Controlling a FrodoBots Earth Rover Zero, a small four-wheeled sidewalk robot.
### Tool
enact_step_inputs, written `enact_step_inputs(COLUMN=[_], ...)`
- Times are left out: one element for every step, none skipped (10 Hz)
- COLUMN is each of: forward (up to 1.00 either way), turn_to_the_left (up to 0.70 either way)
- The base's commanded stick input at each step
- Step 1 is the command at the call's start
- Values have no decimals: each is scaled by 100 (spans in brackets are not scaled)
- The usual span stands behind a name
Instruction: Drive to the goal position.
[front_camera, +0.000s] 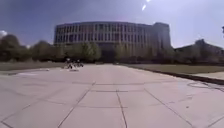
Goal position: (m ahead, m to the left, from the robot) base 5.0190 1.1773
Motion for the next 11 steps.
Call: enact_step_inputs(forward=[85, 85, 78, 70, 70, 70, 70, 70, 70, 70, 70], turn_to_the_left=[0, 0, 0, 0, 0, 0, -1, -31, -33, -33, -33])
